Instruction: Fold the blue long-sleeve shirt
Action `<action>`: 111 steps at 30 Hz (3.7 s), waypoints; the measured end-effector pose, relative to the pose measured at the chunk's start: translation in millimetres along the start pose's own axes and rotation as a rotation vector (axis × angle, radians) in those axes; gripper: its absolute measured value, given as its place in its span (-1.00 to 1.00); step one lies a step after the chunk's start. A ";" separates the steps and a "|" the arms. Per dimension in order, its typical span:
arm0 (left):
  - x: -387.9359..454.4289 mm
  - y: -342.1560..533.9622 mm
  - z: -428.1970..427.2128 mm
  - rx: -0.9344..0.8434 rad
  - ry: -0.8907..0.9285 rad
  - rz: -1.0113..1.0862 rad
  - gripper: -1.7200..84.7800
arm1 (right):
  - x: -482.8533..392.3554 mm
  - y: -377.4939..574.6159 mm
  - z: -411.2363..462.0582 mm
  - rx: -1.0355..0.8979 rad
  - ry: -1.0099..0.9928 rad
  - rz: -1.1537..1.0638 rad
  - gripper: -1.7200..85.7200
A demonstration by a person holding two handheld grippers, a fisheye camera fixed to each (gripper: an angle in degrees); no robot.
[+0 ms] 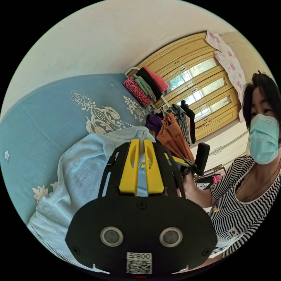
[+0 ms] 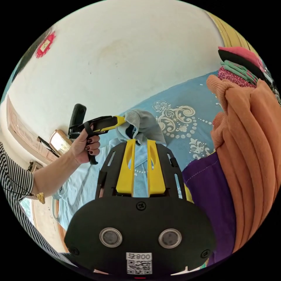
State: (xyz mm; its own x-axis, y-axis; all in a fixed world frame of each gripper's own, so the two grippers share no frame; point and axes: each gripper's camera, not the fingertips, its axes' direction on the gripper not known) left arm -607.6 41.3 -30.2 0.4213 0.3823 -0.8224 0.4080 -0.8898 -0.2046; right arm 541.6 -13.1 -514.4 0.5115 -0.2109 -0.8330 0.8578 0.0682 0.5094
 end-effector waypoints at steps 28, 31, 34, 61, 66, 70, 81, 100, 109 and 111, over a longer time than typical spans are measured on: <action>103.4 211.9 -267.7 -0.066 -0.211 -0.155 -0.89 | -279.0 -18.6 -6.9 -0.474 -0.557 -0.526 -0.95; 102.0 244.6 -298.2 -0.074 -0.227 -0.205 -0.89 | -319.8 -17.8 5.7 -0.518 -0.634 -0.544 -0.95; 100.9 278.0 -327.1 -0.034 -0.221 -0.241 -0.88 | -358.1 -17.0 14.5 -0.547 -0.665 -0.580 -0.95; 63.7 533.2 -461.9 0.300 -0.414 -0.719 -0.82 | -549.9 38.8 149.0 -0.973 -0.664 -0.616 -0.95; 56.3 506.7 -445.5 0.203 -0.441 -0.620 -0.90 | -545.0 10.3 165.0 -0.924 -0.572 -0.559 -0.96; 23.3 515.1 -436.8 0.064 -0.625 -0.754 -0.95 | -556.6 9.9 184.9 -0.925 -0.481 -0.591 -0.96; 69.8 532.0 -434.5 0.279 -0.514 -0.670 -0.96 | -537.6 -17.6 133.4 -0.831 -0.478 -0.571 -0.96; 59.9 422.8 -335.5 0.217 -0.383 -0.366 -0.96 | -364.4 -73.7 39.7 -0.587 -0.011 -0.250 -0.96; 17.6 303.1 -262.7 0.034 -0.564 -0.262 -0.96 | -348.1 -58.3 2.4 -0.495 -0.001 -0.204 -0.96; 10.8 299.0 -250.2 -0.019 -0.584 -0.276 -0.96 | -348.1 -54.1 -3.0 -0.487 0.002 -0.228 -0.96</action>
State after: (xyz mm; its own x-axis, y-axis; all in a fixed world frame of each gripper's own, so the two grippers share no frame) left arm -278.3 -158.2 32.5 -0.2088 0.3930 -0.8955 0.4552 -0.7714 -0.4446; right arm 317.3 59.6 -252.7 0.3094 -0.2713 -0.9114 0.8709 0.4657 0.1571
